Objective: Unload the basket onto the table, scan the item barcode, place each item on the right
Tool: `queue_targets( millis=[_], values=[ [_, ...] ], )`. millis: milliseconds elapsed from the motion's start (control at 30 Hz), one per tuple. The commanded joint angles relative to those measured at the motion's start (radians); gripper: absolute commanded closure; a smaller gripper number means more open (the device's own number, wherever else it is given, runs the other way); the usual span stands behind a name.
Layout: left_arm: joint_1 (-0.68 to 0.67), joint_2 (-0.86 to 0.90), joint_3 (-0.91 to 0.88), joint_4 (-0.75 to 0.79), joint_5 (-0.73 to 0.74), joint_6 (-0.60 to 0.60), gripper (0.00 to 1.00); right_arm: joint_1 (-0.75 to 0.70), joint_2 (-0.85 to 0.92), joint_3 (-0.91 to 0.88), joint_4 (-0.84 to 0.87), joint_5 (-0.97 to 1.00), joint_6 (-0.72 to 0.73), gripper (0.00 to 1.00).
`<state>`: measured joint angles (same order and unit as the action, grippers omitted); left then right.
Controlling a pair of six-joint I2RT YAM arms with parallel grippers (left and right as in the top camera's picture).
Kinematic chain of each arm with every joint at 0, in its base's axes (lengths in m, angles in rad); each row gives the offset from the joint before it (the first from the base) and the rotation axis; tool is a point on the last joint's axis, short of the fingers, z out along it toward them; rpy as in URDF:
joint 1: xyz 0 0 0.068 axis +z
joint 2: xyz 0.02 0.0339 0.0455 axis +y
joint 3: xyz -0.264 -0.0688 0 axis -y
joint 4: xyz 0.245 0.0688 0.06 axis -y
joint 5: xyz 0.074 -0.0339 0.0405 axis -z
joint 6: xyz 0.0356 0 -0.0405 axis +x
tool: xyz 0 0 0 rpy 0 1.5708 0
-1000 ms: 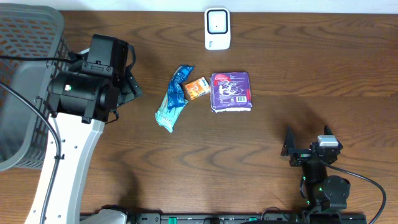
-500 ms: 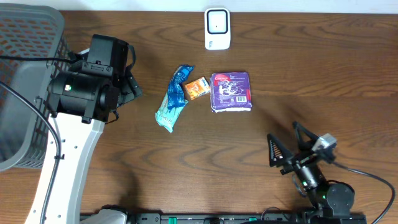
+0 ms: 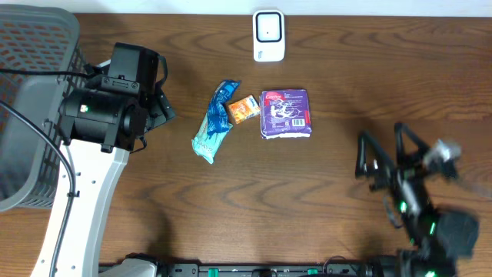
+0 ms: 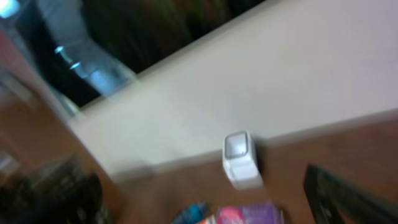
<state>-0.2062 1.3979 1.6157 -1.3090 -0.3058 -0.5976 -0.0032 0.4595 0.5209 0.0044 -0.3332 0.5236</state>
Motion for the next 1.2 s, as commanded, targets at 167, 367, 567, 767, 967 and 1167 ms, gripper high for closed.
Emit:
queue_targets(
  millis=[167,367,567,767,967,1167],
  values=[
    [0.003,0.003,0.008,-0.004,-0.021,0.010,0.02,0.012,0.669,0.631,-0.577,0.002,-0.358,0.01],
    [0.003,0.003,0.008,-0.004,-0.021,0.010,0.02,0.045,1.065,0.952,-0.824,-0.085,-0.368,0.01],
    [0.003,0.003,0.008,-0.004,-0.021,0.010,0.02,0.076,1.302,0.967,-0.730,-0.220,-0.365,0.05],
    [0.003,0.003,0.008,-0.004,-0.021,0.010,0.02,0.102,1.483,0.967,-0.652,-0.235,-0.337,0.22],
    [0.003,0.003,0.008,-0.004,-0.021,0.010,0.02,0.109,1.601,0.967,-0.636,-0.242,-0.338,0.26],
    [0.003,0.003,0.008,-0.004,-0.021,0.010,0.02,0.109,1.674,0.967,-0.636,-0.241,-0.369,0.38]
  ],
)
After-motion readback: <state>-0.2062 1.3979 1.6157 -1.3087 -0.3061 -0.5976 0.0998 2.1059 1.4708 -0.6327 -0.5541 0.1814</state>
